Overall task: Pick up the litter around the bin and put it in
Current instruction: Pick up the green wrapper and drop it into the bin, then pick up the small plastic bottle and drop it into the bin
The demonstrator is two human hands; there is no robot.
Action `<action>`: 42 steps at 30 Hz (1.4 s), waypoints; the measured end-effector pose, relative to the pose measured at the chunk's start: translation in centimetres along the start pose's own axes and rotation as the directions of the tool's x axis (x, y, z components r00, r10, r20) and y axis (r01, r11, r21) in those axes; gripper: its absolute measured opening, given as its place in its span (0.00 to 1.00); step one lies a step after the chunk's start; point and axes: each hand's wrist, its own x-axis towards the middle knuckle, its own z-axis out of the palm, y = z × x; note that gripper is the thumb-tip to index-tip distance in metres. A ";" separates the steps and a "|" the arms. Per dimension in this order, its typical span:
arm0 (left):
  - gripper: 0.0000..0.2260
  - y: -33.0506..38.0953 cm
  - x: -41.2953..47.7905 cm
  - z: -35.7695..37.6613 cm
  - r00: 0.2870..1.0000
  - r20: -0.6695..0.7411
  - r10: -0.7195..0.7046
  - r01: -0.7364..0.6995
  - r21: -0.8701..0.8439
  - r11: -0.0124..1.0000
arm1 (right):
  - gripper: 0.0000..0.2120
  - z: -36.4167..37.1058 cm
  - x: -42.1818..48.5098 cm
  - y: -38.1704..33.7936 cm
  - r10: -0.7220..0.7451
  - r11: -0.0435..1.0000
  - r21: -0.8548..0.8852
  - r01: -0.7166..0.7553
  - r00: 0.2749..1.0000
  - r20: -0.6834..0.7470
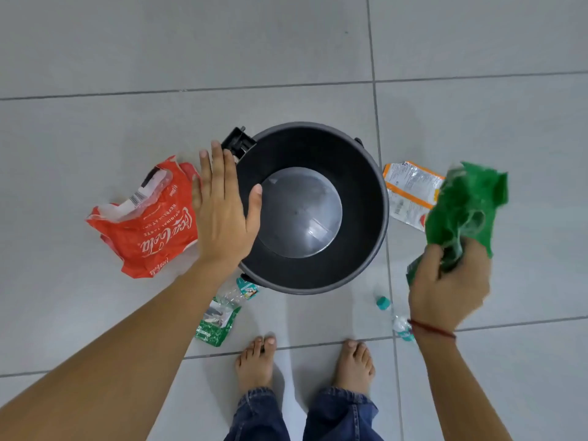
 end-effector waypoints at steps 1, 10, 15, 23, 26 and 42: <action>0.30 0.1 0.1 -0.1 1.000 0.003 -0.001 0.001 -0.021 1.000 | 0.09 -0.9 -0.3 -1.6 -0.134 0.990 0.036 0.133 0.991 0.029; 0.29 -0.1 0.4 0.0 1.000 -0.024 -0.003 -0.002 -0.216 0.976 | 0.10 7.1 -4.1 -6.8 -0.217 0.846 -0.134 0.515 0.563 0.797; 0.30 0.4 0.0 -0.2 0.999 -0.031 0.009 -0.007 0.050 0.999 | 0.21 13.6 -4.9 -7.9 -0.122 0.909 -0.074 0.410 0.430 0.894; 0.32 0.5 0.2 0.1 0.997 0.039 0.070 -0.078 0.257 0.963 | 0.37 15.9 -4.4 -7.3 0.066 0.930 -0.115 0.350 0.150 0.986; 0.32 0.5 0.1 0.1 0.995 0.053 0.087 -0.098 0.270 0.958 | 0.22 10.0 -2.7 -7.4 -0.344 0.931 0.203 0.302 0.548 0.762; 0.31 0.6 0.1 0.3 0.993 0.034 0.114 -0.119 0.281 0.952 | 0.30 6.0 -5.3 16.9 0.530 0.700 -0.683 0.206 0.491 0.691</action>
